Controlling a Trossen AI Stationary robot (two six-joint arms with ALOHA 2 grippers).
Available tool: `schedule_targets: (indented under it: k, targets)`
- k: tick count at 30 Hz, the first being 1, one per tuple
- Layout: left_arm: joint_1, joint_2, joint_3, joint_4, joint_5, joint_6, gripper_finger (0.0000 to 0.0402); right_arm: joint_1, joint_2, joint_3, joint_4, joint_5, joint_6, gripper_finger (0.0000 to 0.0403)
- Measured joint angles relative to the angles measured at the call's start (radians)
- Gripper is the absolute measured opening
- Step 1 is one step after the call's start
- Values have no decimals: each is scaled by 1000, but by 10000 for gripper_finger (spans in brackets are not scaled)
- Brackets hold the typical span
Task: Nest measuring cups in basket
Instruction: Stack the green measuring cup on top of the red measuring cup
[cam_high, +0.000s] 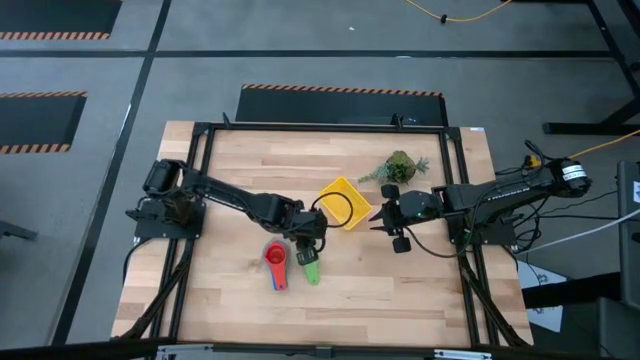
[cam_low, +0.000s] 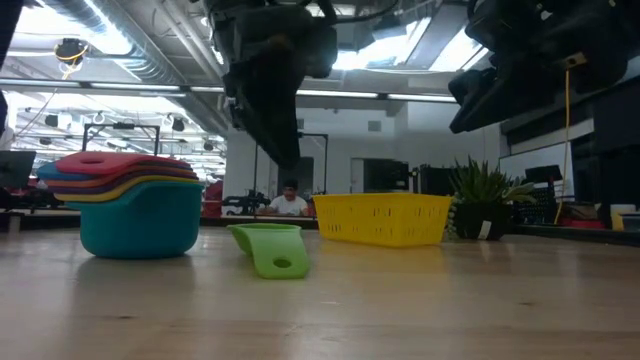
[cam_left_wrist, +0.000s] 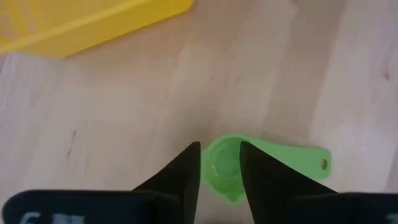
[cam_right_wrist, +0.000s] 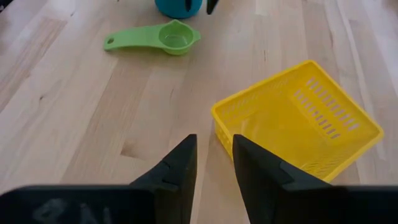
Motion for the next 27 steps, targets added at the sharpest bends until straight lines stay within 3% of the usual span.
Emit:
schedule_targets:
  k: [7,27]
  targets:
    - [25,24,-1,-55,51,25,131,0,0,0,0,0,0,108]
    - [24,119,2,-25,49,36,132,0,5,0,14,0,0,108]
